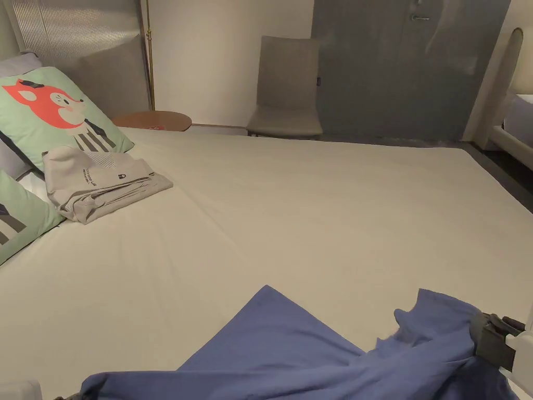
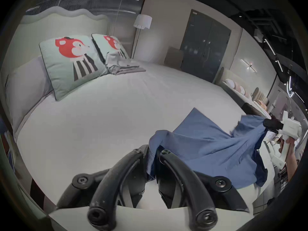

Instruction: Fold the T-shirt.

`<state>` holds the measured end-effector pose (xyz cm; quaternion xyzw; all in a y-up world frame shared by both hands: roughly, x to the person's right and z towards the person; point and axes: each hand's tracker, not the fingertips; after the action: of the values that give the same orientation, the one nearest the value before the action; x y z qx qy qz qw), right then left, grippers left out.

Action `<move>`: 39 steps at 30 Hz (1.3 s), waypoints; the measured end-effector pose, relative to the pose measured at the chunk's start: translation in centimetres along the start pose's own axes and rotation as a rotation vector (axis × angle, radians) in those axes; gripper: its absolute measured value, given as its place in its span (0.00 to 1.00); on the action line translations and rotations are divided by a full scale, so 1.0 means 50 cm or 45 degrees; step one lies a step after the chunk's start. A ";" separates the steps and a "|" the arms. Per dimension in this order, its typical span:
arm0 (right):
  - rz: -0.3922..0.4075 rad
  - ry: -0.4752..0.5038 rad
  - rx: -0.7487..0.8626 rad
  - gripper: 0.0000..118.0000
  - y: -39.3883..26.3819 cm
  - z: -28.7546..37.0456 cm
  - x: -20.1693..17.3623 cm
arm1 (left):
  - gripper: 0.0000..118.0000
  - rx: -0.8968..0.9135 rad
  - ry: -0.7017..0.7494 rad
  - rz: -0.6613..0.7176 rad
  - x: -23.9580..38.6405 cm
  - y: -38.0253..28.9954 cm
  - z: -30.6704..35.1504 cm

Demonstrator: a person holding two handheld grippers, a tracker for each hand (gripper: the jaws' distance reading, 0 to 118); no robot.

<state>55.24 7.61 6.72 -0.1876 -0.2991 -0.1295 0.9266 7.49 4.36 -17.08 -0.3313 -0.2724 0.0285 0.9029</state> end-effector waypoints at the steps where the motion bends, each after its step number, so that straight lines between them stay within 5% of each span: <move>1: -0.012 -0.003 0.034 0.04 -0.001 0.030 -0.001 | 0.04 0.018 -0.012 -0.004 0.006 0.003 0.009; 12: -0.053 -0.103 0.344 0.04 -0.002 0.292 0.011 | 0.04 0.244 -0.151 -0.018 0.047 0.075 0.126; 21: -0.007 -0.107 0.640 0.04 0.189 0.386 -0.013 | 0.04 0.535 -0.199 -0.067 0.118 0.299 0.215; 39: 0.005 -0.034 0.857 0.04 0.598 0.296 -0.088 | 0.04 0.756 -0.180 -0.006 0.147 0.721 0.220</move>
<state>54.81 41.26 7.08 0.1267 -0.3370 -0.0193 0.9327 12.76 40.55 -28.77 -0.0495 -0.3152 0.1276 0.9391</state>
